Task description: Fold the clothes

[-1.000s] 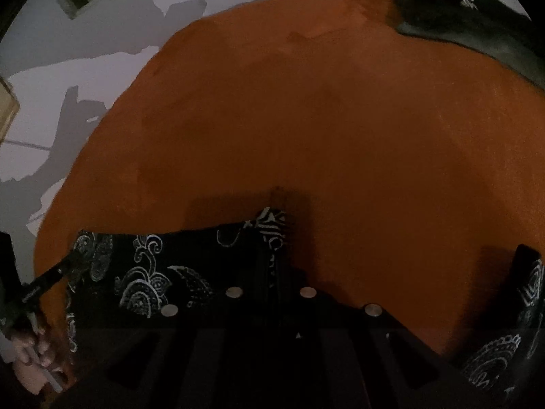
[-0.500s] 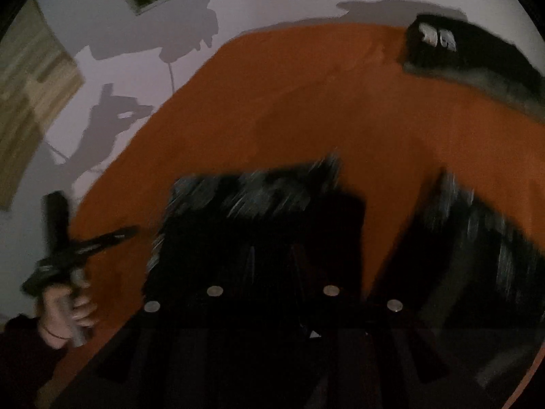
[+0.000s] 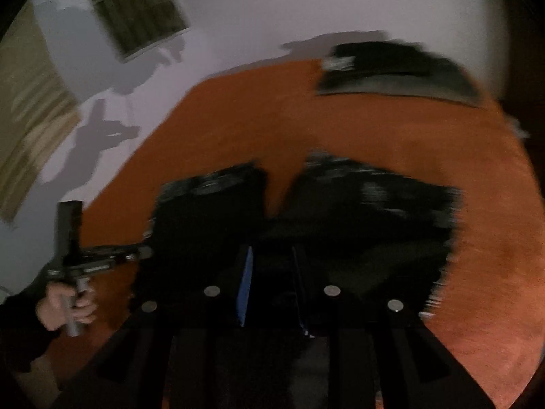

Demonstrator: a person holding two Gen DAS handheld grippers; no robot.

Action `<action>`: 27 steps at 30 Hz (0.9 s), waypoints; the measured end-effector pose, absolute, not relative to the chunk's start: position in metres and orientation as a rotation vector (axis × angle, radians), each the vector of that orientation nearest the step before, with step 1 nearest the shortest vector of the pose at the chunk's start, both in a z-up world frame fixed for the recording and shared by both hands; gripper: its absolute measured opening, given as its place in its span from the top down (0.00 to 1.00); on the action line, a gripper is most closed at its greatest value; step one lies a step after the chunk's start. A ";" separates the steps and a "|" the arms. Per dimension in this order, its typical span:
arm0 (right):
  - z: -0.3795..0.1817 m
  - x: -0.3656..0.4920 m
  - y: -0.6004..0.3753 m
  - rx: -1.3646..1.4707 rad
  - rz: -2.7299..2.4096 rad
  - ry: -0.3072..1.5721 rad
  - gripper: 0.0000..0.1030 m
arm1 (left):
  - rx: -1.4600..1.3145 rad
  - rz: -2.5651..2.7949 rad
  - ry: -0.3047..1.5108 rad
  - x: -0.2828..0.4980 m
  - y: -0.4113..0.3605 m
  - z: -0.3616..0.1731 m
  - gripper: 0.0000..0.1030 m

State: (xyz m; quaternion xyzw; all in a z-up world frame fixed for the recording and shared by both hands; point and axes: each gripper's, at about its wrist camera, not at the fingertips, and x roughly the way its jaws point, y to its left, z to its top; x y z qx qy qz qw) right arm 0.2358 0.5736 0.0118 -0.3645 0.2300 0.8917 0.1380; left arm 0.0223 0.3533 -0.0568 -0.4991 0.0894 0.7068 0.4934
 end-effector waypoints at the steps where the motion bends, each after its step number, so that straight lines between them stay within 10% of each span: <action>1: 0.010 0.246 0.583 -1.041 2.553 0.694 0.78 | -1.224 1.683 0.235 0.023 0.374 -0.056 0.70; 24: -0.130 0.262 0.816 -1.021 2.103 1.026 0.77 | -1.105 1.833 0.688 0.022 0.660 -0.128 0.66; 27: -0.133 0.256 0.826 -1.020 2.088 1.067 0.77 | -1.074 1.811 0.583 0.019 0.652 -0.122 0.98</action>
